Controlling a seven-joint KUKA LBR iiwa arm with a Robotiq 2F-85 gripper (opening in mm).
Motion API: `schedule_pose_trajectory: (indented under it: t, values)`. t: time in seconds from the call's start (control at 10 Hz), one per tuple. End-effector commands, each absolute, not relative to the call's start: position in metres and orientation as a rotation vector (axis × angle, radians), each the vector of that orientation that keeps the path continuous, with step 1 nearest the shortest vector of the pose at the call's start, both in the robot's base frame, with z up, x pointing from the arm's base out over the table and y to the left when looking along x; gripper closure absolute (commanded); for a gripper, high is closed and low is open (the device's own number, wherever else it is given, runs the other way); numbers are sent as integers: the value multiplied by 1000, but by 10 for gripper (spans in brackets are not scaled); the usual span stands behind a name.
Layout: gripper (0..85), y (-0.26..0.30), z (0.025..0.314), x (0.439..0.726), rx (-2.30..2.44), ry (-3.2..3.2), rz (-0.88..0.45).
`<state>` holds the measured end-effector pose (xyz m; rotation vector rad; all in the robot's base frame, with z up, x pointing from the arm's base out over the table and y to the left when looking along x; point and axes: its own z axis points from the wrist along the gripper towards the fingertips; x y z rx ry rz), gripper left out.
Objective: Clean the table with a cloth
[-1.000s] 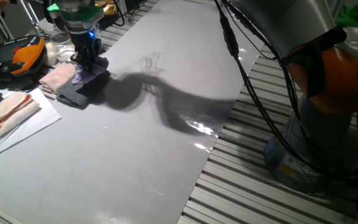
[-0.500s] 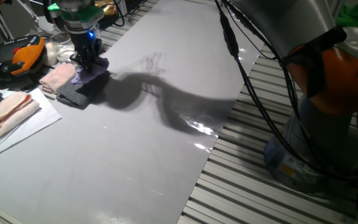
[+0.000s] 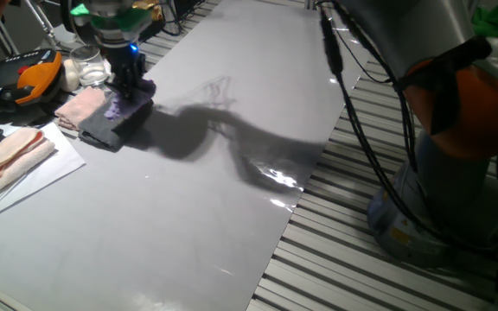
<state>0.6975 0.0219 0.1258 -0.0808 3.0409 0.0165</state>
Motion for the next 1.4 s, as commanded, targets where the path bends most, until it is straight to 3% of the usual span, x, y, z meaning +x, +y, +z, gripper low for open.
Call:
schedule_pose_trajectory:
  t: [0.0,0.7,1.3]
  values:
    - [850,22,123,685,-79,3036,15]
    - [850,32,96,647,-118,3029,22]
    - [850,73,91,643,59,3041,31]
